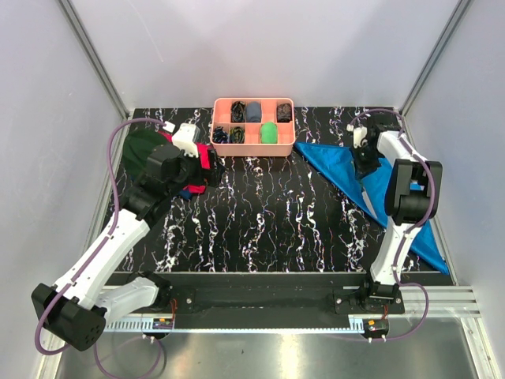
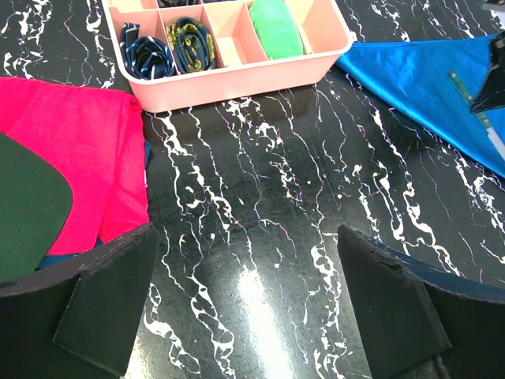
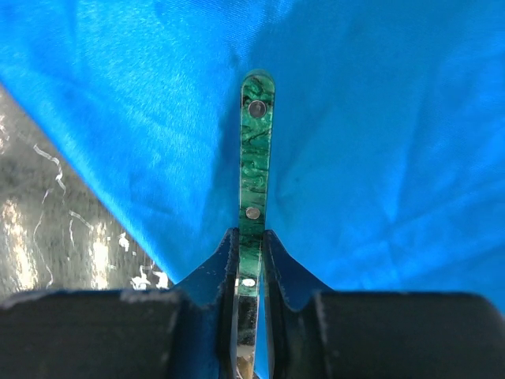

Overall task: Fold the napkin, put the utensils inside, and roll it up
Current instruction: Place the utensil onto the napkin

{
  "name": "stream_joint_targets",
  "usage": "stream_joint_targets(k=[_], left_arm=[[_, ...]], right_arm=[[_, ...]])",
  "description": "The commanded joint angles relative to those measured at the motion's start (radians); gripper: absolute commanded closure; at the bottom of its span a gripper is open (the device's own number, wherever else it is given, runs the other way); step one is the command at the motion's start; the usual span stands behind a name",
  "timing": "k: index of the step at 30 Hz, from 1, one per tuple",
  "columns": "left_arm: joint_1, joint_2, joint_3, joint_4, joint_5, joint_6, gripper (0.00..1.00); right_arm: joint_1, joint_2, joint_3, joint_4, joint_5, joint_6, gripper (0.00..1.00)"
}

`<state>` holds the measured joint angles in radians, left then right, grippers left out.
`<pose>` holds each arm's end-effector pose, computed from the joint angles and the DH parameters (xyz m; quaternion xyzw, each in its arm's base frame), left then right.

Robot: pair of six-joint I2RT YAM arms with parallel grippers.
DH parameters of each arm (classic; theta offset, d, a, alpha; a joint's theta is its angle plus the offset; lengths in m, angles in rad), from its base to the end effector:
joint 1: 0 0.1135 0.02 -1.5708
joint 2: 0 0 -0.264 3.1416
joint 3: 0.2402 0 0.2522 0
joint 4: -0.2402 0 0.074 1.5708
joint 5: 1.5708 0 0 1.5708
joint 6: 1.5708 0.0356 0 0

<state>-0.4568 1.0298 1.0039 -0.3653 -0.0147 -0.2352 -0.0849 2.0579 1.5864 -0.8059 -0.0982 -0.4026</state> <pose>0.2083 -0.1018 0.3516 0.0878 0.8264 -0.1829 0.5253 0.4195 -0.0322 0.1842 -0.1634 0.9745 0.0119 0.1534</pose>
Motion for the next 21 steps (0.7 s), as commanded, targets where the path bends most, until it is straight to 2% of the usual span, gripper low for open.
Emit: stream_joint_targets(k=[1, 21], left_arm=[[0.003, 0.001, 0.012, 0.051, 0.001, -0.001, 0.01], [0.003, 0.01, 0.013, 0.052, 0.009, -0.009, 0.01]], right_arm=[[0.004, -0.091, -0.02, 0.017, 0.011, -0.07, 1.0], [0.059, -0.145, -0.221, 0.217, 0.178, -0.289, 1.0]])
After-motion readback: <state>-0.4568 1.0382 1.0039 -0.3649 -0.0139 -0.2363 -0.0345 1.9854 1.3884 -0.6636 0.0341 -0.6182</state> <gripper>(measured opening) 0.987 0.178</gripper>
